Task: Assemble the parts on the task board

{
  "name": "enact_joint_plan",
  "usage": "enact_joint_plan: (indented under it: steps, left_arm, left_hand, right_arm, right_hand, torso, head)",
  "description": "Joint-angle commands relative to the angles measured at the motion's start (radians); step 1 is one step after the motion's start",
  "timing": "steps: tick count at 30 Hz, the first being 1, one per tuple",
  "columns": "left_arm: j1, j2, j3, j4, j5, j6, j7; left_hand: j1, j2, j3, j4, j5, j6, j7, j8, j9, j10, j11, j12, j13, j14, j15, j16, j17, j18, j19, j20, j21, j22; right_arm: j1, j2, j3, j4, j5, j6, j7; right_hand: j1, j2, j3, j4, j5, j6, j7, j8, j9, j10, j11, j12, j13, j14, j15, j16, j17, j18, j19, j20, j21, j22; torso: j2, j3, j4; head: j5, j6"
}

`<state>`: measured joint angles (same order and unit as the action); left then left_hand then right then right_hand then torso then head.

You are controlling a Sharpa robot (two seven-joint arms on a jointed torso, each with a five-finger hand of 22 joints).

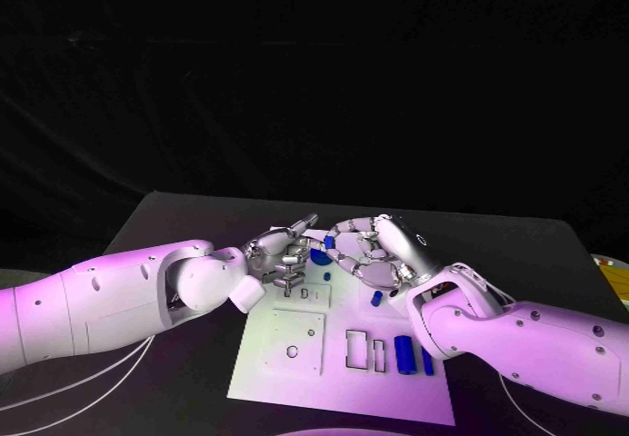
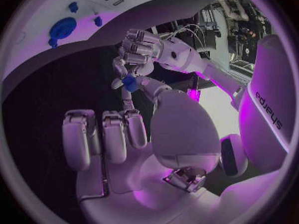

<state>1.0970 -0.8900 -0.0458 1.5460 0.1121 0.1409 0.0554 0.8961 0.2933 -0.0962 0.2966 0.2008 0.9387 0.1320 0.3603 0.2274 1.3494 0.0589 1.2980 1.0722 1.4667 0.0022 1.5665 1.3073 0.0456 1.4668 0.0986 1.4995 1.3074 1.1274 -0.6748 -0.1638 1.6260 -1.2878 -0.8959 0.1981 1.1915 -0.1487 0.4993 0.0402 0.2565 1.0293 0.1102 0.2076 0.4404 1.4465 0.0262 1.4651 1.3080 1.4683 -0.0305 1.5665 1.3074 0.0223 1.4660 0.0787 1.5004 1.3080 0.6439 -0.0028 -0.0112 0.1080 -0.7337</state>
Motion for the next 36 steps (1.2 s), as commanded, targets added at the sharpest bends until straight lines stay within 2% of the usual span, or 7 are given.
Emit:
enact_joint_plan:
  steps: [1,36]
  left_arm:
    - [0.001,0.0,0.001,0.001,-0.003,0.021,0.007]
    - [0.001,-0.006,0.001,-0.001,-0.001,0.015,0.007]
  left_hand:
    - [0.004,-0.001,0.006,0.0,0.003,0.008,0.0,0.004,0.003,0.003,-0.006,0.002,0.001,0.104,-0.01,0.004,0.263,-0.011,0.012,-0.003,0.004,0.118]
    - [0.005,-0.002,0.008,-0.001,0.004,0.014,-0.003,0.006,0.007,0.006,-0.008,0.003,0.004,0.104,-0.013,0.004,0.263,-0.012,0.013,-0.005,0.005,0.12]
  right_arm:
    - [-0.001,0.0,0.0,-0.002,-0.016,0.022,-0.011]
    - [0.0,-0.01,0.0,-0.004,-0.029,0.023,-0.02]
  right_hand:
    - [0.007,0.002,0.003,0.004,0.006,0.013,-0.006,0.007,0.002,0.003,0.002,-0.001,0.119,0.103,-0.007,0.004,0.263,-0.007,0.076,-0.01,0.002,0.237]
    - [0.007,0.002,0.003,0.005,0.006,0.013,-0.006,0.008,0.002,0.007,0.002,0.002,0.123,0.103,-0.007,0.004,0.263,-0.007,0.076,-0.01,0.002,0.237]
  torso:
    - [0.0,-0.0001,-0.0003]
    - [0.001,-0.0002,0.0004]
  head:
    - [0.001,-0.001]
    - [-0.001,0.001]
